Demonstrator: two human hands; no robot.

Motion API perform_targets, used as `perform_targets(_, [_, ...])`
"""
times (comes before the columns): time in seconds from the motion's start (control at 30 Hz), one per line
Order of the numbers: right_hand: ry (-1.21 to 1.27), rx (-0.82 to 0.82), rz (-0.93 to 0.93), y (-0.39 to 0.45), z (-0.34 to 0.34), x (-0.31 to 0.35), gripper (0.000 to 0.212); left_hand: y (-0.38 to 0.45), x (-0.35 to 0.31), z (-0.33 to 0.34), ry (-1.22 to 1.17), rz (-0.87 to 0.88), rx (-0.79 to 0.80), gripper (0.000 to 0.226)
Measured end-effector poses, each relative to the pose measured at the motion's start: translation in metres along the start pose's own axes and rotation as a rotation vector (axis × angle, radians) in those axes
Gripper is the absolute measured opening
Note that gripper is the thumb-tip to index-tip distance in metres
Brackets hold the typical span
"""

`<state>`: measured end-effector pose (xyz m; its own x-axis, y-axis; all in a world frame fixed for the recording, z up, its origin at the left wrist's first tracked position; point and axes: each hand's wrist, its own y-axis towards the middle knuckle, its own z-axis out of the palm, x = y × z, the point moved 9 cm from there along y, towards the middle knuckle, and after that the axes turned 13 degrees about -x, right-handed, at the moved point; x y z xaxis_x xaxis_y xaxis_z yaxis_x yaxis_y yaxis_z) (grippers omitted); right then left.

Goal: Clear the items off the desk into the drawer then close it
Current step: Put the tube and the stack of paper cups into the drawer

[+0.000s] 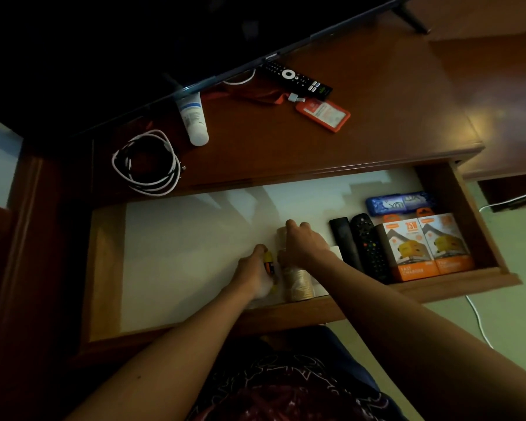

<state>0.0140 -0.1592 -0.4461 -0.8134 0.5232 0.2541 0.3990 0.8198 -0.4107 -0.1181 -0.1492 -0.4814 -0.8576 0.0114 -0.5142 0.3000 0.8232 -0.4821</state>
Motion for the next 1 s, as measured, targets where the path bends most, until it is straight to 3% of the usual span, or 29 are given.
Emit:
perform_targets(0.27, [0.056,-0.02,-0.001,-0.006,-0.003,-0.007,0.063,-0.007,-0.009,0.014,0.026,0.097,0.074,0.033])
perform_targets(0.6, [0.139,-0.039,0.016,-0.017,-0.003,-0.011,0.073,-0.01,-0.011,0.014,-0.005,0.079,0.032,0.034])
perform_targets(1.0, [0.105,-0.047,0.014,-0.016,-0.009,-0.011,0.062,0.0,-0.015,0.003,0.057,0.083,0.054,0.056])
